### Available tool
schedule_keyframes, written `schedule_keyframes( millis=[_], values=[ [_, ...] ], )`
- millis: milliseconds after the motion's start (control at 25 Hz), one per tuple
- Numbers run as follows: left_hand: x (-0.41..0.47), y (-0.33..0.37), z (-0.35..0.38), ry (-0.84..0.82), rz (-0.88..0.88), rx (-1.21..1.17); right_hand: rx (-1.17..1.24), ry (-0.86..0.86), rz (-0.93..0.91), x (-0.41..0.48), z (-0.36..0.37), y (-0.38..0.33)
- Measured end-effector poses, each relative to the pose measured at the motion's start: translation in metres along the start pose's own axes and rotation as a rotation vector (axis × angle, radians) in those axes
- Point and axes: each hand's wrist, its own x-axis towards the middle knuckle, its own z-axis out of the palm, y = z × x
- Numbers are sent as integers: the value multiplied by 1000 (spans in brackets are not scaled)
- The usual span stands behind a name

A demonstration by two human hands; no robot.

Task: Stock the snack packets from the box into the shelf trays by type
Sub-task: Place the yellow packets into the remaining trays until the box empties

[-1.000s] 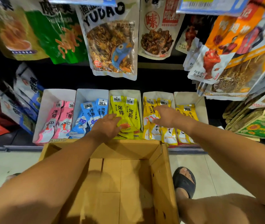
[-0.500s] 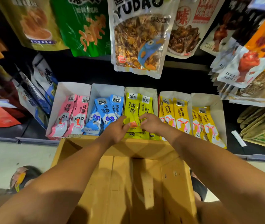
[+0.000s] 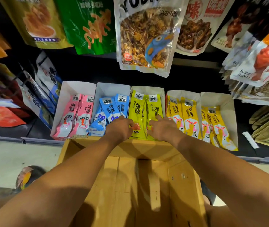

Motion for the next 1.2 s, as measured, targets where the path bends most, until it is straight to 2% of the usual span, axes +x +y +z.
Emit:
schedule_keyframes(
  millis=[200, 280, 400, 640, 800, 960, 1080, 1200],
  values=[
    [13, 1, 5, -48, 31, 31, -99, 38, -29, -2, -4, 8],
    [16, 1, 5, -51, 33, 11, -91, 61, -63, 0, -1, 2],
    [19, 1, 4, -60, 21, -35, -44, -3, -103, 4, 0, 0],
    [22, 0, 4, -40, 1, -118, 34, -23, -108, 10, 0, 1],
    [22, -4, 6, -29, 30, -58, 143, -15, -99, 15, 5, -1],
    [23, -6, 8, -104, 39, -35, 260, -49, -112, 18, -4, 14],
    [22, -5, 4, -127, 75, 45, 228, -77, -90, 18, -10, 24],
    [19, -3, -2, -56, 233, 203, 303, -162, -144, 11, -17, 27]
  ],
)
